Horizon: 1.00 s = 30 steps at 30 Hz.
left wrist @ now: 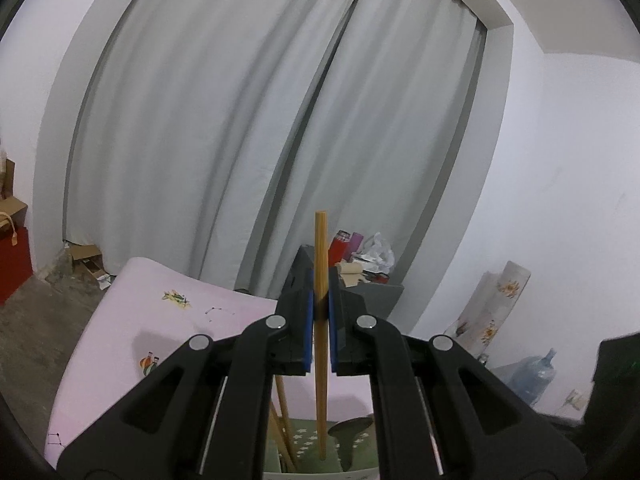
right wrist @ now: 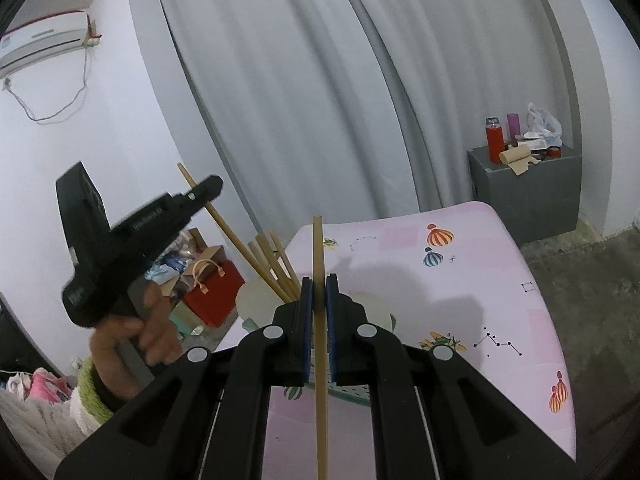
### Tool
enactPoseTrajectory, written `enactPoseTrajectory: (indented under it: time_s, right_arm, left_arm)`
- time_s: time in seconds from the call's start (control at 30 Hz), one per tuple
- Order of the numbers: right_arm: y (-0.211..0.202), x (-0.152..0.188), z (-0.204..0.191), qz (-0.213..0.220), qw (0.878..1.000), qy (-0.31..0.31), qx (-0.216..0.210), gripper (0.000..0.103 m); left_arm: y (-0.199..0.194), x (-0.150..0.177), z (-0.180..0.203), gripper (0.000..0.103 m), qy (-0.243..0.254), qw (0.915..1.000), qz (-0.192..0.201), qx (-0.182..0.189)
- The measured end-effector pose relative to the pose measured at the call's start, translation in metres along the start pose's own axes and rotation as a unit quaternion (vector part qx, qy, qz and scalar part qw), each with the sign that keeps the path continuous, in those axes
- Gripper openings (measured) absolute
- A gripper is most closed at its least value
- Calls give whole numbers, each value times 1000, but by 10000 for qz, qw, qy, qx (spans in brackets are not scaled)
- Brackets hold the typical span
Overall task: Organize utensils
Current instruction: 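Lower the left gripper's chopstick into the holder and open the left gripper, then lower the right gripper's chopstick into the holder and open the right gripper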
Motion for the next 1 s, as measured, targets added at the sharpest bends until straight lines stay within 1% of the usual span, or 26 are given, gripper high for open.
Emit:
enactPoseTrajectory:
  time_s: [0.13,0.2,0.27,0.3,0.33,0.4,0.47,0.5,0.53,0.57,0.63,0.77,0.9,1.0]
  right_arm:
    - [1,2,1,-38,10000,0,10,7]
    - [-1,1,0,-28,10000,-18,35,7]
    - [-3,0,1,-6,10000,-42,60,7]
    - [-4,0,1,8,10000,-45,65,7]
    - [-5,-1,1,18,10000,-44,65,7]
    - [-6,-2,0,48,10000,-42,59,7]
    - [-8,-5,-1,106,9999,-43,27,7]
    - [-10,-7,-2,136,9999,-49,3,7]
    - [-12,-10,-4,182,9998,-73,-26,7]
    - [-15,-15,-6,245,9996,-108,-49,7]
    - [-20,-24,-11,369,9991,-169,-127,7]
    - [-33,-47,-23,713,9965,-334,-271,7]
    - [-36,-73,-34,1045,9926,-434,-441,7]
    - [-27,-91,-43,1235,9897,-521,-501,7]
  left_arm:
    - [0,25,-10,5,-107,9998,49,-145]
    - [-5,40,-13,5,-191,9997,-44,-146]
    - [-14,52,-17,7,-328,9992,-177,-117]
    - [-19,57,-18,11,-376,9990,-217,-104]
    - [-25,61,-20,21,-423,9987,-240,-127]
    - [-36,66,-22,34,-478,9984,-251,-158]
    - [-45,71,-23,41,-455,9984,-258,-198]
    - [-51,72,-23,50,-438,9984,-267,-230]
    - [-56,73,-23,56,-420,9984,-264,-252]
    - [-58,72,-22,57,-404,9985,-258,-258]
    - [-69,73,-21,64,-340,9988,-235,-270]
    - [-88,74,-20,72,-268,9989,-278,-285]
    - [-103,79,-23,78,-176,9979,-506,-363]
    - [-113,87,-26,81,-127,9964,-705,-448]
Point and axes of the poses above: each gripper's, at about its wrist camera, not at the fingertips, and y roughly the way its jaws point, z to its right, x to its underside, the point moved 2 cm from there along y, roughly the way its jaws point, and after that the axes turned 8 degrees about x, right-handed, at the moved point
